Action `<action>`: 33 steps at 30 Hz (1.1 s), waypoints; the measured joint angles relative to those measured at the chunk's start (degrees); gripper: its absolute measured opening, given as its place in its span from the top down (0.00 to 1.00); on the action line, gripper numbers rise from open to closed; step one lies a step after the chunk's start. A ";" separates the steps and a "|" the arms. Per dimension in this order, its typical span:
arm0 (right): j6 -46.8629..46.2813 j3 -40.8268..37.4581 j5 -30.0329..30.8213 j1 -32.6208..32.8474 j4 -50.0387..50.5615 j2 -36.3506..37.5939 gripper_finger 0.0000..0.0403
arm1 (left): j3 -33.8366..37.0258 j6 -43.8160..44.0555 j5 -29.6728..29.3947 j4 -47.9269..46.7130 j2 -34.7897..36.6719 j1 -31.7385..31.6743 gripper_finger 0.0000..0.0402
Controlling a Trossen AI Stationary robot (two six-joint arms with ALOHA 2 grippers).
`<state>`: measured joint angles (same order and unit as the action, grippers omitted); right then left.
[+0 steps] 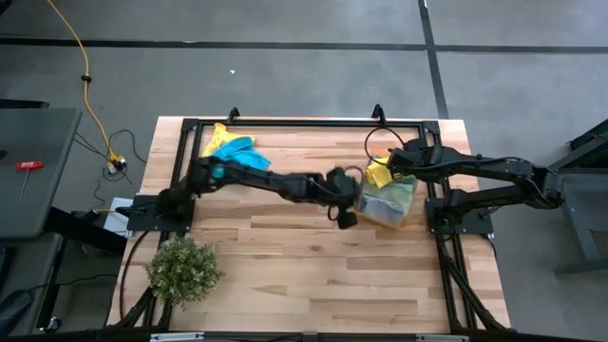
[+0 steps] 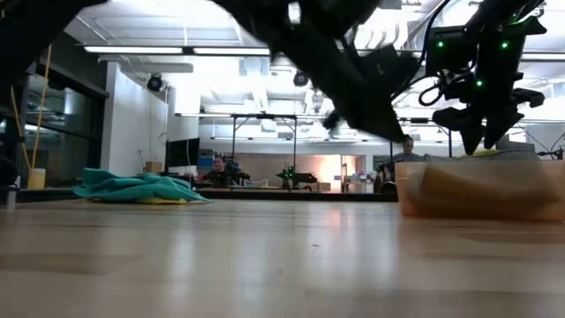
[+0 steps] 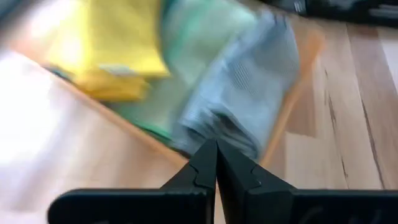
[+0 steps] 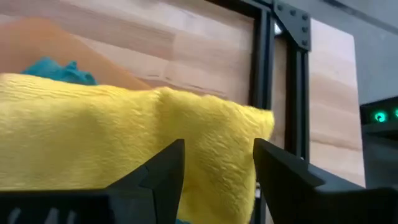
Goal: Fold microfiber towels
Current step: Put the right folded yellow microfiber cloth into the orange bin
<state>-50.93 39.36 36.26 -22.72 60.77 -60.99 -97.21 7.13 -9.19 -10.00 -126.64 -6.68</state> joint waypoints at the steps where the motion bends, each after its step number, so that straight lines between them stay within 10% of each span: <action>1: 0.41 0.00 0.12 0.00 -0.62 -0.01 0.56 | -0.09 -0.88 -1.13 -1.84 1.86 -0.11 1.00; 8: -0.26 -1.54 -3.11 -0.02 -5.15 -0.11 0.64 | 4.43 -5.42 -7.70 -8.29 15.16 0.48 1.00; 21: 3.34 -13.05 -11.19 -3.35 -30.89 -0.16 0.68 | 36.29 -2.25 -8.63 21.06 38.49 6.24 1.00; 33: 7.66 -4.58 -6.74 -3.30 -21.62 2.30 0.68 | 43.98 -4.86 -22.43 22.31 46.38 11.72 1.00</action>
<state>-43.26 34.79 29.52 -26.02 39.15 -58.69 -53.23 2.27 -31.62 12.31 -80.26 5.04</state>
